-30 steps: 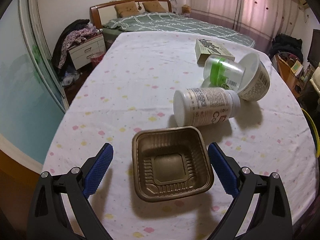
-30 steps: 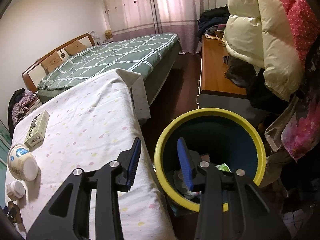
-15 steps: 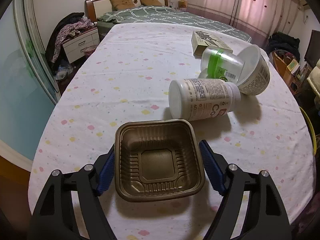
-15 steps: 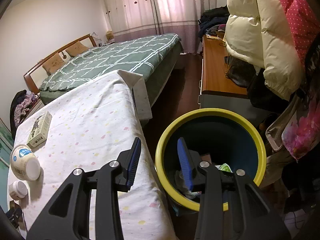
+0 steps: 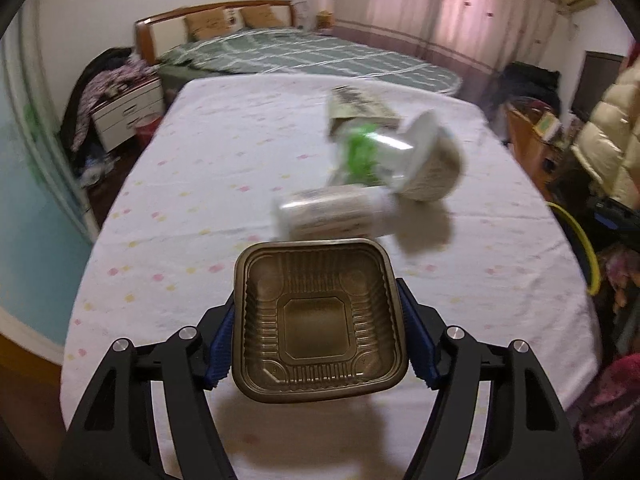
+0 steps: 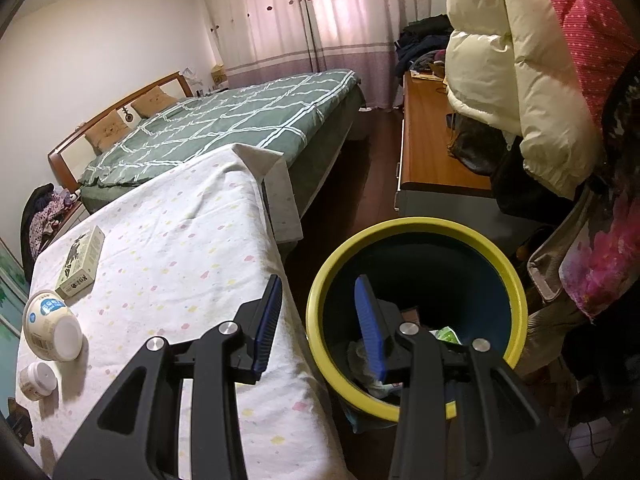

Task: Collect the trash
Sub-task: 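Carry the brown tray over the yellow bin and open the left gripper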

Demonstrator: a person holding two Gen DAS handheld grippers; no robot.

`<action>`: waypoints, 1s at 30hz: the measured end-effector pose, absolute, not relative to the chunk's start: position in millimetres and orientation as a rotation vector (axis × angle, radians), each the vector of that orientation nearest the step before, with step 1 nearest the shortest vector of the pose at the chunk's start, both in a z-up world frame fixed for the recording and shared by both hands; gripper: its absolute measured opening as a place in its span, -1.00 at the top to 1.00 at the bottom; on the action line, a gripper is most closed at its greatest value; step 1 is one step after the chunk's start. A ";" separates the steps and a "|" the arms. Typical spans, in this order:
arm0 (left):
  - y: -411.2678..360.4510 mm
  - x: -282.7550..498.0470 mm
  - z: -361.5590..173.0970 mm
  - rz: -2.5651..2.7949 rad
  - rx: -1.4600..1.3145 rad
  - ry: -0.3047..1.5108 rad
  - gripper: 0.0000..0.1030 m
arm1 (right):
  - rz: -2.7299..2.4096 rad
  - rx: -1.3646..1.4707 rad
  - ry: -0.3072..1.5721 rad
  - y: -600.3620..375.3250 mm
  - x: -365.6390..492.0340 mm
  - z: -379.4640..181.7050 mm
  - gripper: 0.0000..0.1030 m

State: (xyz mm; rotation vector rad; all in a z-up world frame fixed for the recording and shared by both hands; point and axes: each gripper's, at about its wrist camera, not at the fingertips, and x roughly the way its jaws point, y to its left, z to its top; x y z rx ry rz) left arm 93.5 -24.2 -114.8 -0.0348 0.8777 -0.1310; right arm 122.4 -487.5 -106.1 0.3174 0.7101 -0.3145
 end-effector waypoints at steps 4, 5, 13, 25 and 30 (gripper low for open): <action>-65.6 101.6 -97.4 -0.255 -0.003 0.835 -0.34 | -0.330 0.316 0.702 -492.9 114.6 -104.5 0.29; -75.2 104.3 -94.3 -0.280 0.004 0.827 -0.34 | -0.336 0.315 0.700 -495.1 110.8 -103.9 0.29; -202.2 136.5 -72.1 -0.550 0.103 0.786 -0.34 | -0.407 0.301 0.685 -526.1 77.6 -98.8 0.24; -374.0 170.8 -79.8 -0.782 0.192 0.836 -0.36 | -0.473 0.354 0.678 -573.2 46.0 -110.2 0.19; -431.5 179.7 -95.1 -0.828 0.228 0.867 -0.36 | -0.485 0.375 0.684 -588.1 41.6 -117.2 0.19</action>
